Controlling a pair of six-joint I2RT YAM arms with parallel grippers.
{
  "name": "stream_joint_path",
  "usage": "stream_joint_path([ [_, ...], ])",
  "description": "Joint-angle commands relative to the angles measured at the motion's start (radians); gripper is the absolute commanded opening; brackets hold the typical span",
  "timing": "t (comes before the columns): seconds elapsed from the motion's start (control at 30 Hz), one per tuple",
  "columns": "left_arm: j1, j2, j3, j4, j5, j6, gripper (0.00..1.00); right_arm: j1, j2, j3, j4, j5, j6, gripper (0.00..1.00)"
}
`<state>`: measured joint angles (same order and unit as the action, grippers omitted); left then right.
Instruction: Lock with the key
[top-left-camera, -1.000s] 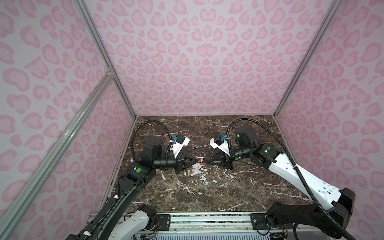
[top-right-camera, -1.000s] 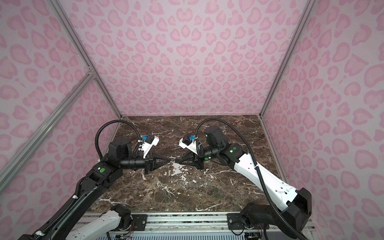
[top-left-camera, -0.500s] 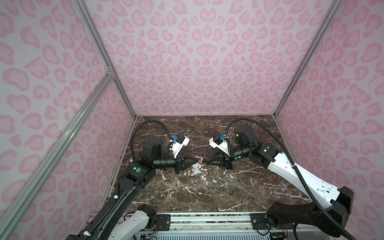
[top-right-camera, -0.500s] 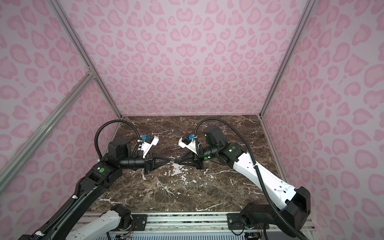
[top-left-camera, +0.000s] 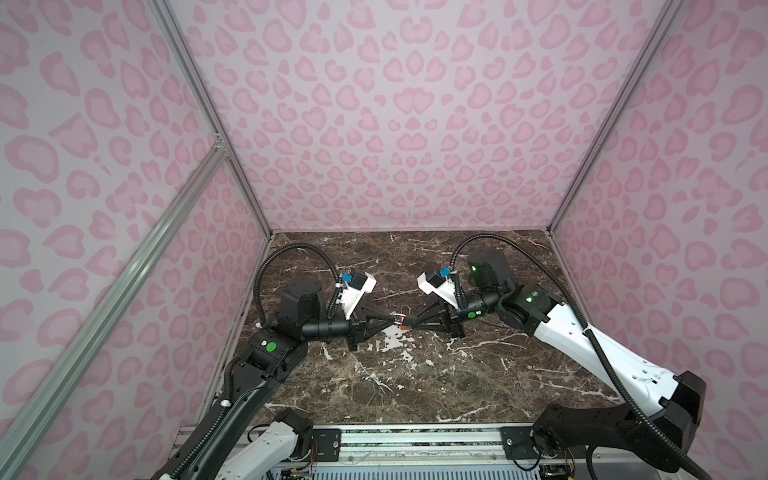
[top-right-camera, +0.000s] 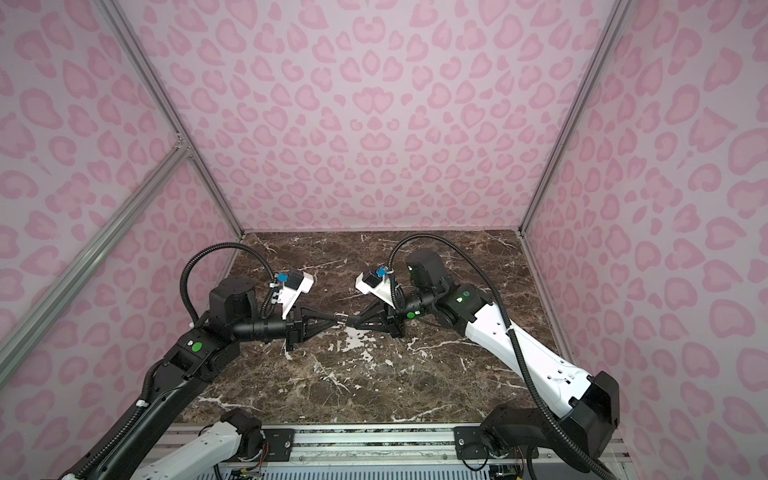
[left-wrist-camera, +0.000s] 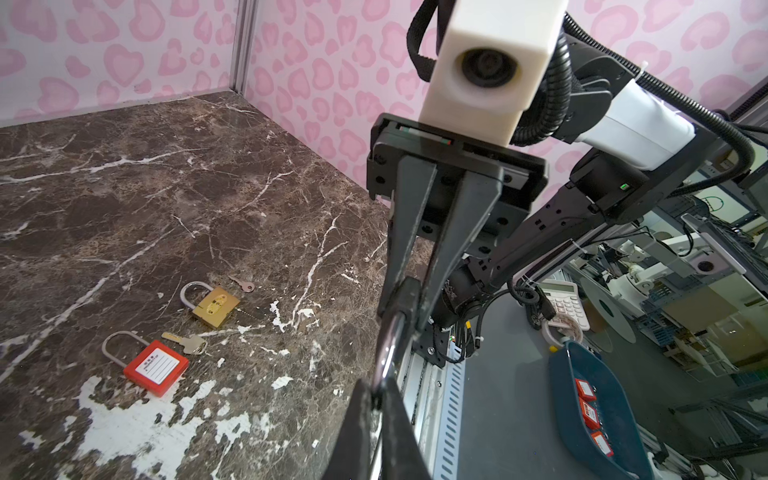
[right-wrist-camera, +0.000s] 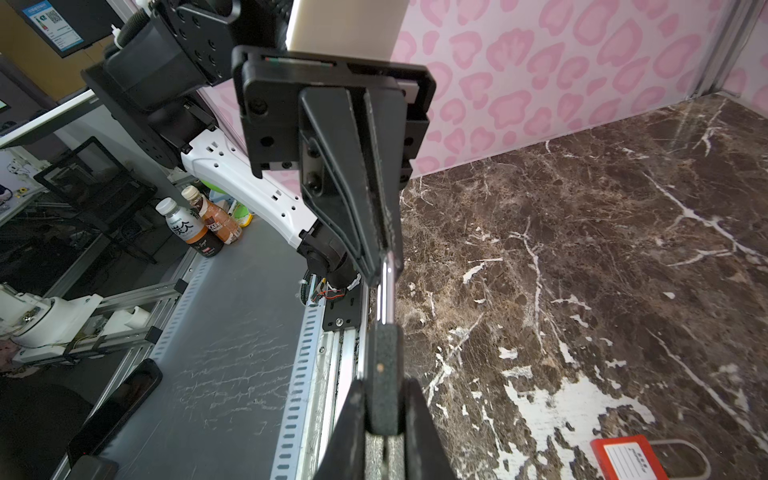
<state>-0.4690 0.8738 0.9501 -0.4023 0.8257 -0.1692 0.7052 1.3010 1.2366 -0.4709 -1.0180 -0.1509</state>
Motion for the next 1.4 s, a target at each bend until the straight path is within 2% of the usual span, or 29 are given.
stream_joint_path([
  [0.0, 0.001, -0.007, 0.008, -0.004, -0.058, 0.019, 0.04, 0.006, -0.006, -0.008, 0.063, -0.062, 0.014, 0.00],
  [0.17, 0.000, -0.006, -0.006, 0.029, -0.071, -0.032, 0.03, 0.021, -0.010, -0.020, 0.113, -0.029, 0.023, 0.00],
  [0.33, 0.001, -0.012, -0.032, 0.071, -0.068, -0.078, 0.03, 0.048, -0.018, -0.045, 0.182, 0.061, 0.026, 0.00],
  [0.5, -0.003, -0.010, -0.018, 0.082, -0.041, -0.103, 0.03, 0.054, -0.001, -0.040, 0.175, 0.056, -0.002, 0.00],
  [0.77, -0.013, -0.019, -0.010, 0.033, 0.007, -0.072, 0.03, 0.087, 0.002, -0.006, 0.166, 0.090, -0.027, 0.00],
  [1.0, -0.013, -0.041, -0.012, 0.022, 0.004, -0.061, 0.03, 0.084, -0.002, 0.001, 0.143, 0.160, -0.054, 0.00],
  [1.37, -0.013, -0.054, 0.011, -0.064, 0.011, -0.024, 0.03, 0.068, -0.005, 0.004, 0.170, 0.068, -0.027, 0.00],
])
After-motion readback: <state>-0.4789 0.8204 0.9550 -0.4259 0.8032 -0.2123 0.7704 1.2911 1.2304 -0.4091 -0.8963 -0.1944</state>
